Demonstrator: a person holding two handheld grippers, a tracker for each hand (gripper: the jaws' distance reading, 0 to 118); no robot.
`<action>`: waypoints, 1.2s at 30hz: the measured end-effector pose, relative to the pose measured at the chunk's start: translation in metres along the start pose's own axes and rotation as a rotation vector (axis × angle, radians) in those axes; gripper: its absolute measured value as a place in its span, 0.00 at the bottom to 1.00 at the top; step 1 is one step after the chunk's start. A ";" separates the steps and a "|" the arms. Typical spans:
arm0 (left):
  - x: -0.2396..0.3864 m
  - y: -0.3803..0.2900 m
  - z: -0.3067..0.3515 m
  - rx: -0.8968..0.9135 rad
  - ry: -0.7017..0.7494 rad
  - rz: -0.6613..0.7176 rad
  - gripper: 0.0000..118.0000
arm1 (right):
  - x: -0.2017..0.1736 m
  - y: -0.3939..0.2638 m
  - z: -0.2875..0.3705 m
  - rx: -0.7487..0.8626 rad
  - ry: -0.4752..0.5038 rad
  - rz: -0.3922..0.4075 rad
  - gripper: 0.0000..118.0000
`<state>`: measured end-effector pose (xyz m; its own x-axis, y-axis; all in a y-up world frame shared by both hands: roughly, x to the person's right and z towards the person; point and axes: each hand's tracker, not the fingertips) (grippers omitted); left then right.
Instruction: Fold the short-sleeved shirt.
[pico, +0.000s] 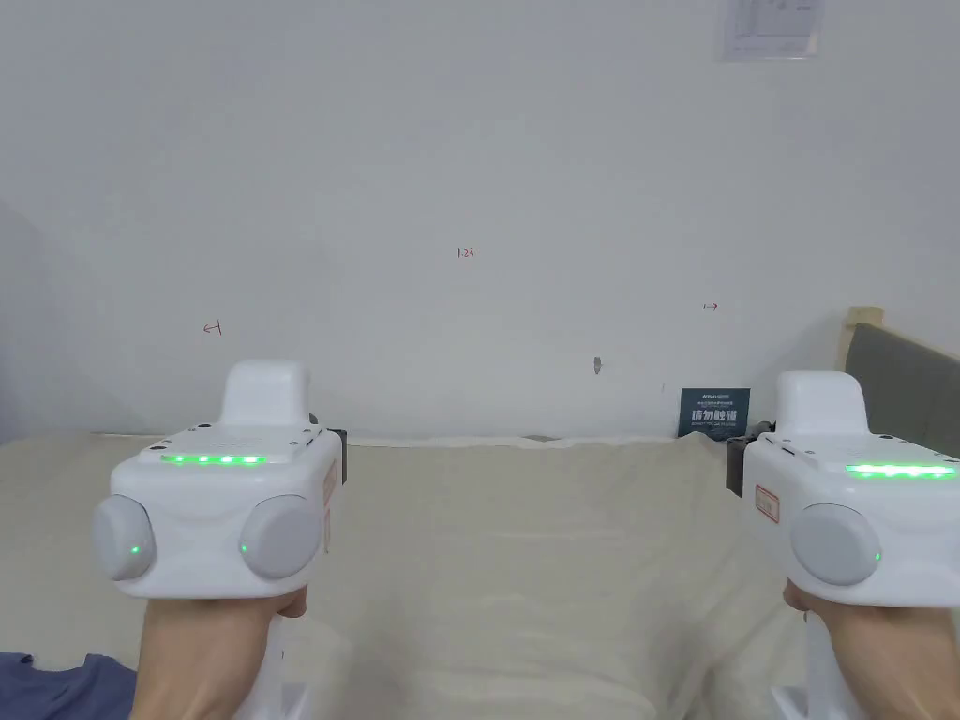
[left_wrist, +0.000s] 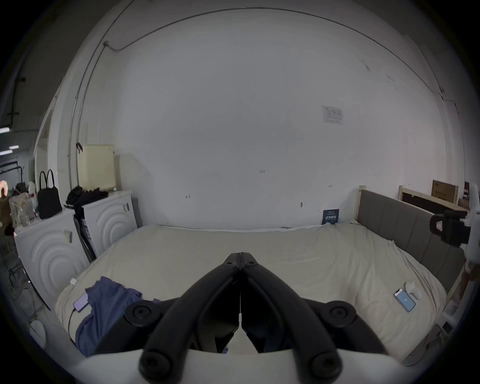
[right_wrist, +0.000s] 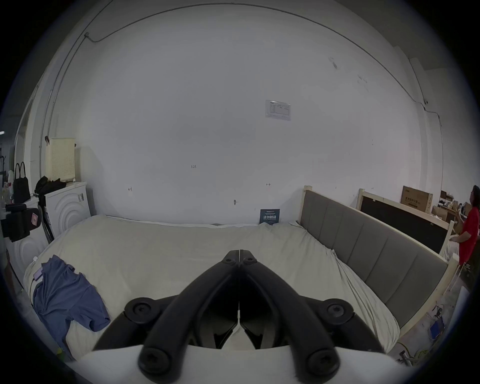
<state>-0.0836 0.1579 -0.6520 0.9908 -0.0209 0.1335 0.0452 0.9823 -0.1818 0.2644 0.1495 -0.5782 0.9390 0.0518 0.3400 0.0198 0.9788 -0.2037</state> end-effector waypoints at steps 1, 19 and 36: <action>0.000 -0.001 0.000 0.004 0.004 -0.005 0.00 | -0.001 -0.001 0.002 -0.002 0.002 0.000 0.00; -0.161 -0.070 0.053 -0.136 0.309 0.115 0.00 | -0.163 -0.059 -0.010 -0.101 0.327 0.105 0.00; -0.240 -0.177 0.050 -0.436 0.330 0.193 0.00 | -0.244 -0.129 -0.024 -0.230 0.459 0.184 0.00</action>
<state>-0.3359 -0.0014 -0.6027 0.9705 0.0258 -0.2398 -0.1615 0.8080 -0.5666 0.0411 0.0056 -0.6564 0.9864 0.0764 -0.1452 -0.1331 0.8903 -0.4355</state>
